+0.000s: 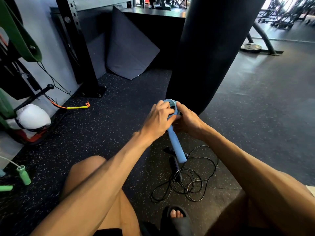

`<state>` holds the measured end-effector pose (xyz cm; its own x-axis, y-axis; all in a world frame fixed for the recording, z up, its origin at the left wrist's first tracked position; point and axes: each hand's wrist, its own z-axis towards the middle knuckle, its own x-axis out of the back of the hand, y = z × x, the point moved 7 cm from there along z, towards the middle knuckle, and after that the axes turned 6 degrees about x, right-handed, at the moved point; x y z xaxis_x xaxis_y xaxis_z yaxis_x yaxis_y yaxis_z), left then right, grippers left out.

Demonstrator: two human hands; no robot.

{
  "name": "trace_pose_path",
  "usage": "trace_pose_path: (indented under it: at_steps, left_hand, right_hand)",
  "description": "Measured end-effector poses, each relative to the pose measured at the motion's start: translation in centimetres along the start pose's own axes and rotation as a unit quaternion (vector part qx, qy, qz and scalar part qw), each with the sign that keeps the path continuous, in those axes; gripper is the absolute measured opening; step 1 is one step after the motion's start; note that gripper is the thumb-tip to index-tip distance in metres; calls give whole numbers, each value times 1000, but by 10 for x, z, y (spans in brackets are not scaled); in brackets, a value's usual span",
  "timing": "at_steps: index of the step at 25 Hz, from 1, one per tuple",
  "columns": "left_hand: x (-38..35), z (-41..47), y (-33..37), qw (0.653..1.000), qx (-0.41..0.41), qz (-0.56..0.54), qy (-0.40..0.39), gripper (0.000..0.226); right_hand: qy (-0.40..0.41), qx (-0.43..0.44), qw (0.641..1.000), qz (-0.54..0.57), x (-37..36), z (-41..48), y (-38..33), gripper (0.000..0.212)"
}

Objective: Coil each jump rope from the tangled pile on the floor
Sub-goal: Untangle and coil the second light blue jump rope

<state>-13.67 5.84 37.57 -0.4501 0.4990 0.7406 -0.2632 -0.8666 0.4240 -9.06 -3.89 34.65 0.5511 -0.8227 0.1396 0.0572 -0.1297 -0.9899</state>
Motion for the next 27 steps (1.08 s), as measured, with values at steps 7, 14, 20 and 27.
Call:
trace_pose_path:
  at_steps: [7,14,20,27]
  left_hand:
    - [-2,-8,-10,998,-9,57,-15,23]
    - [29,-23,-101,953,252,-156,58,27]
    - [-16,-64,-179,837,450,-306,-62,44]
    - [9,-95,-249,770,552,-318,36,32]
  right_hand:
    - [-3,-36,999,-1,-8,4,13,44]
    - [-16,-80,994,68,-31,19,27,46]
    - [-116,-109,986,45,-94,54,46,51]
    - [-155,-135,976,72,-173,119,70,49]
